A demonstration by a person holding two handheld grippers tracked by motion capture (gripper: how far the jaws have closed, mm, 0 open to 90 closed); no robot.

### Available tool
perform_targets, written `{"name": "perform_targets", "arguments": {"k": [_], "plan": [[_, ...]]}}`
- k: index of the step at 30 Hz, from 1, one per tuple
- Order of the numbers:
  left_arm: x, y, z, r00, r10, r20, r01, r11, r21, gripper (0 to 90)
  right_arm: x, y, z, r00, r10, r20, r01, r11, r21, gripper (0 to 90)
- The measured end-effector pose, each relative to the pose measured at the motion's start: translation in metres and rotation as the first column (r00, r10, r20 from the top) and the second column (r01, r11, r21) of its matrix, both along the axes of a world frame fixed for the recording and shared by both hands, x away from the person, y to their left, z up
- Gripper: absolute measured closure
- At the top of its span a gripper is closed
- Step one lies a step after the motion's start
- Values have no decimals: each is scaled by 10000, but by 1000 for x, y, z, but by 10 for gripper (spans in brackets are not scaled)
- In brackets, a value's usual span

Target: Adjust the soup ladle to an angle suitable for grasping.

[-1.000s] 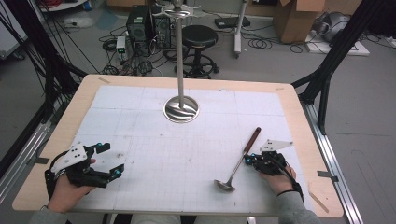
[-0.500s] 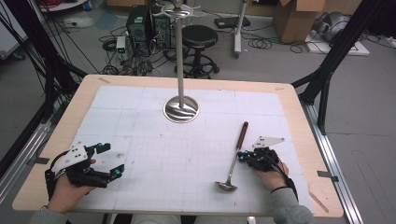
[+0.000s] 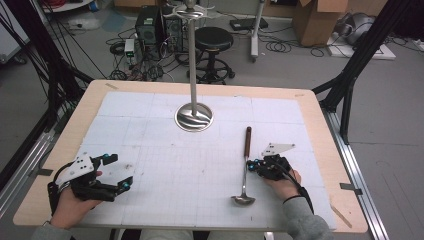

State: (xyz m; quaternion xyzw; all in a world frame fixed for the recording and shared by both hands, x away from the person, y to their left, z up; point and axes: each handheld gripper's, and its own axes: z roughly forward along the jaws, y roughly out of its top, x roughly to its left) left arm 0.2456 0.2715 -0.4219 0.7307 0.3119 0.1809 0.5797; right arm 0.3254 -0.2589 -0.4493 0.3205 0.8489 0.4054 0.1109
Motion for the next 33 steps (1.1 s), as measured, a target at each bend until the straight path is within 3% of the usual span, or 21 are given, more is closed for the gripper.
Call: {"name": "perform_targets", "arguments": {"k": [5,16,33], "plan": [[-1,2,0,10000,70,-3,-70,10000,20,24,4,6,1,9996,269,13,-269,9995,-177,900],[-3,3,-1,9998,172,-90,-171,9998,124,24,7,17,0,9978,670,4,-670,9977,-59,900],[-6,7,-2,9997,233,-91,-232,9996,150,24,11,42,3,9871,1596,-146,-1599,9869,-232,900]]}}
